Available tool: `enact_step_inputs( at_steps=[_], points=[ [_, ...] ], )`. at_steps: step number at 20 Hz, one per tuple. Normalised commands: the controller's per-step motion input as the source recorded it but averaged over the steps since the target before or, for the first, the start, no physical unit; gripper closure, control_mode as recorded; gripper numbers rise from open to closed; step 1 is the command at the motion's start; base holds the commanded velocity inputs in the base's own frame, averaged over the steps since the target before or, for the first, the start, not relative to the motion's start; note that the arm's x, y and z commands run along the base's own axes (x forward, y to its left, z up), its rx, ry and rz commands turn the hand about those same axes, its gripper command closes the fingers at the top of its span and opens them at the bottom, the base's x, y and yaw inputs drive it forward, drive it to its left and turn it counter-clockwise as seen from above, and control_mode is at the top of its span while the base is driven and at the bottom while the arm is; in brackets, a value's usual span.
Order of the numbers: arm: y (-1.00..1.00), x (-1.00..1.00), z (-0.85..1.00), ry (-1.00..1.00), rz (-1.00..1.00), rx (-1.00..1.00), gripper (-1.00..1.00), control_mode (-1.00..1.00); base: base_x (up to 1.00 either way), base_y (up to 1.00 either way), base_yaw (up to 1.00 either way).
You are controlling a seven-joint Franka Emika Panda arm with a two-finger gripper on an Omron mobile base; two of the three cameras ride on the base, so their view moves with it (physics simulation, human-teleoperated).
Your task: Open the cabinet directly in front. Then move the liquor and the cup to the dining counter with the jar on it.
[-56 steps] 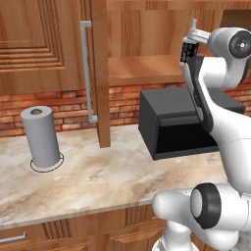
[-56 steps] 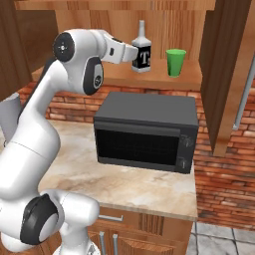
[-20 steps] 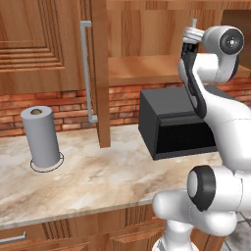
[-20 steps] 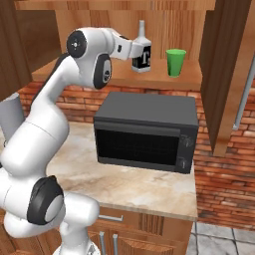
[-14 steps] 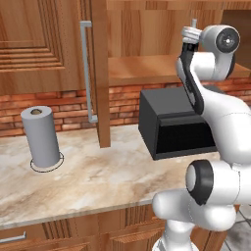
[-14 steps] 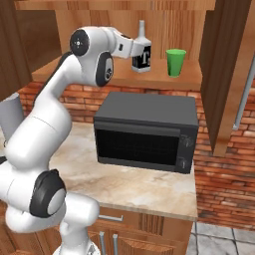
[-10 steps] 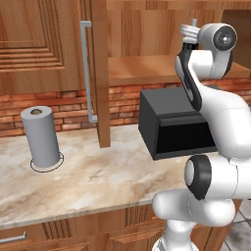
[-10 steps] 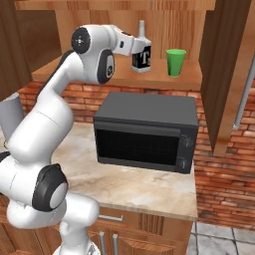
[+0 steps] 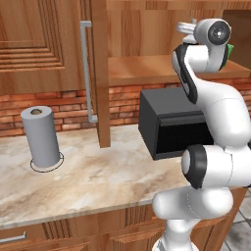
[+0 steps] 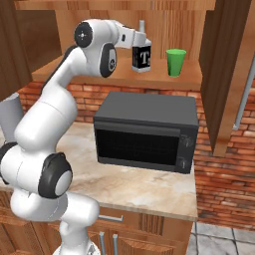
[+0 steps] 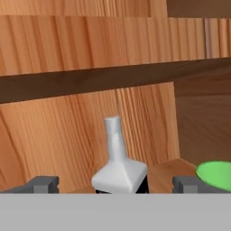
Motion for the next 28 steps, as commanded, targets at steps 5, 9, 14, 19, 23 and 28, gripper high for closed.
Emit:
enact_step_inputs(
  at_steps=[5, 9, 14, 19, 23, 28],
  points=[
    [-0.03, 0.03, 0.0, 0.0, 0.0, 0.0, -1.0, -1.0, 0.0, 0.0, 0.0],
    [-0.05, 0.19, 0.0, 0.0, 0.0, -0.01, -1.0, -1.0, 0.0, 0.0, 0.0],
    [-0.01, 0.25, 0.0, 0.0, 0.0, -0.03, -1.0, -1.0, 0.0, 0.0, 0.0],
    [0.0, 0.21, 0.0, 0.0, 0.0, -0.04, -1.0, -1.0, 0.0, 0.0, 0.0],
    [0.0, 0.15, 0.0, -0.01, 0.0, -0.07, -1.0, -1.0, 0.0, 0.0, 0.0],
    [-0.06, 0.04, -0.01, -0.03, 0.0, -0.08, -1.0, -1.0, 0.0, 0.0, 0.0]
  ],
)
